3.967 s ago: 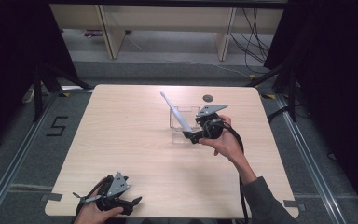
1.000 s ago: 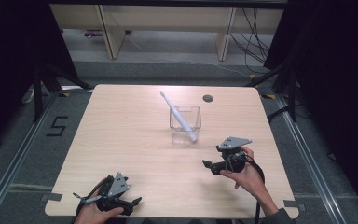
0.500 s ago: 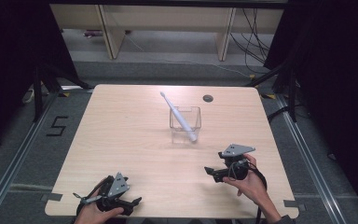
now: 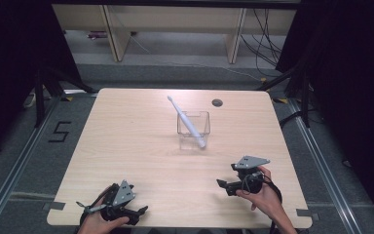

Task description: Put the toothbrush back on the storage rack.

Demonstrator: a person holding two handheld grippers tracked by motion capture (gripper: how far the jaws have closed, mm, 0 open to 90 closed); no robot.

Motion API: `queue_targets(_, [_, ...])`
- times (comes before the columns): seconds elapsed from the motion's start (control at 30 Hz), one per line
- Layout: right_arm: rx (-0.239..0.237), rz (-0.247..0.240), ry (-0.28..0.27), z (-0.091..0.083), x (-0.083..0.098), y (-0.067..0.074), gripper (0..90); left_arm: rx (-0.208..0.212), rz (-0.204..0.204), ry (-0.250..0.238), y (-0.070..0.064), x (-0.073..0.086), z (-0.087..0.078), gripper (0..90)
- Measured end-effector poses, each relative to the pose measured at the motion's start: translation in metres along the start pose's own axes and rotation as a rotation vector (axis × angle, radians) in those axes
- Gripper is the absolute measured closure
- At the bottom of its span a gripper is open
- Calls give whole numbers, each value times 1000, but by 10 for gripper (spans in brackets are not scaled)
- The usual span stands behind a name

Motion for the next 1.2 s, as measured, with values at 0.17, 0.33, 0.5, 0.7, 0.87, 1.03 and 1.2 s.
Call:
queue_targets(0.17, [-10,-16,0,0,8,-1,172,1,0,6,1,1,-1,150])
queue_targets(0.33, [9,-6,1,-3,14,0,167,0,0,3,0,0,0,150])
queue_targets(0.5, [8,-24,18,-3,20,1,165,-6,-7,0,1,1,-1,150])
queue_targets(0.7, [8,-12,42,-6,25,2,164,-2,-3,3,1,1,-1,150])
queue_targets(0.87, [-11,-54,64,-3,29,3,164,-1,3,-2,0,0,-1,150])
queue_targets(1.03, [-8,-45,64,-3,30,6,164,-2,17,10,0,0,-1,150])
queue_targets(1.2, [-1,-49,77,-3,30,6,164,-5,3,2,0,0,0,150])
Point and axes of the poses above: each handheld gripper's, and its own axes: z roughly forward along the jaws, x roughly out of its underside, y roughly to its left, the point moved 1 cm from there along z, roughly forward along the jaws, and after that the axes turned 2 degrees about z, right-handed, at the moved point
